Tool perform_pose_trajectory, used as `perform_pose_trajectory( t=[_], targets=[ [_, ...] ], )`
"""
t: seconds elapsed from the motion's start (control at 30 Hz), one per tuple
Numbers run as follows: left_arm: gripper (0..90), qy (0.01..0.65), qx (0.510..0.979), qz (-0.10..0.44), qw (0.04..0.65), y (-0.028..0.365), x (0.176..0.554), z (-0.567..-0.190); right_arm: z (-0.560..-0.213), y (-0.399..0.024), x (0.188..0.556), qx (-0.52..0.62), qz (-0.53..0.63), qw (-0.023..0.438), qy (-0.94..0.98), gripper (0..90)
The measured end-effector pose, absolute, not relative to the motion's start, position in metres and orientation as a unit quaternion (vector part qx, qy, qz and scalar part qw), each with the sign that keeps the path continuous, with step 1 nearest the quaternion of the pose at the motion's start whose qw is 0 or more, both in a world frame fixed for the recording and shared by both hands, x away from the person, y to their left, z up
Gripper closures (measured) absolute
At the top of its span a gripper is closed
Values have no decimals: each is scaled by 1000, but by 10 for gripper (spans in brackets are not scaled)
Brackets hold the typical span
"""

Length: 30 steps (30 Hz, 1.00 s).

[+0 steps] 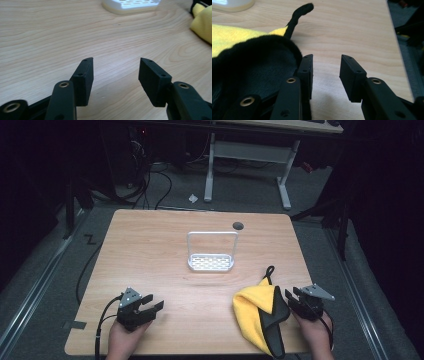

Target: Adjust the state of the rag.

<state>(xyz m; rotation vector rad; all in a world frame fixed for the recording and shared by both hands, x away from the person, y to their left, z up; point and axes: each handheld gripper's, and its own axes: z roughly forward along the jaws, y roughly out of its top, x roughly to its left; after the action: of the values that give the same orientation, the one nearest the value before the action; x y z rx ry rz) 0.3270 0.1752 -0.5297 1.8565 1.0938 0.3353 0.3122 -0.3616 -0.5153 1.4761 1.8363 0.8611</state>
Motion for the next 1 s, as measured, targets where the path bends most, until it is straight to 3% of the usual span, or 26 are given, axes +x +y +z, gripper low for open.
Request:
perform_pose_trajectory(
  t=[0.1,0.3,0.47,0.63,0.8,1.0],
  targets=[
    [470,455,749,134,462,181,329,-530,-515,-363,312,560,327,310,696,589],
    [479,449,753,139,460,178,327,-529,-512,-364,309,559,338,307,692,595],
    [493,441,757,136,462,173,328,-528,-506,-359,299,546,343,312,698,658],
    [504,435,757,137,468,168,332,-525,-498,-355,279,519,357,291,720,814],
    [507,428,759,130,474,163,336,-523,-504,-346,267,504,355,253,746,890],
    [493,422,758,133,479,160,338,-520,-515,-333,267,488,323,219,781,900]
  ],
)
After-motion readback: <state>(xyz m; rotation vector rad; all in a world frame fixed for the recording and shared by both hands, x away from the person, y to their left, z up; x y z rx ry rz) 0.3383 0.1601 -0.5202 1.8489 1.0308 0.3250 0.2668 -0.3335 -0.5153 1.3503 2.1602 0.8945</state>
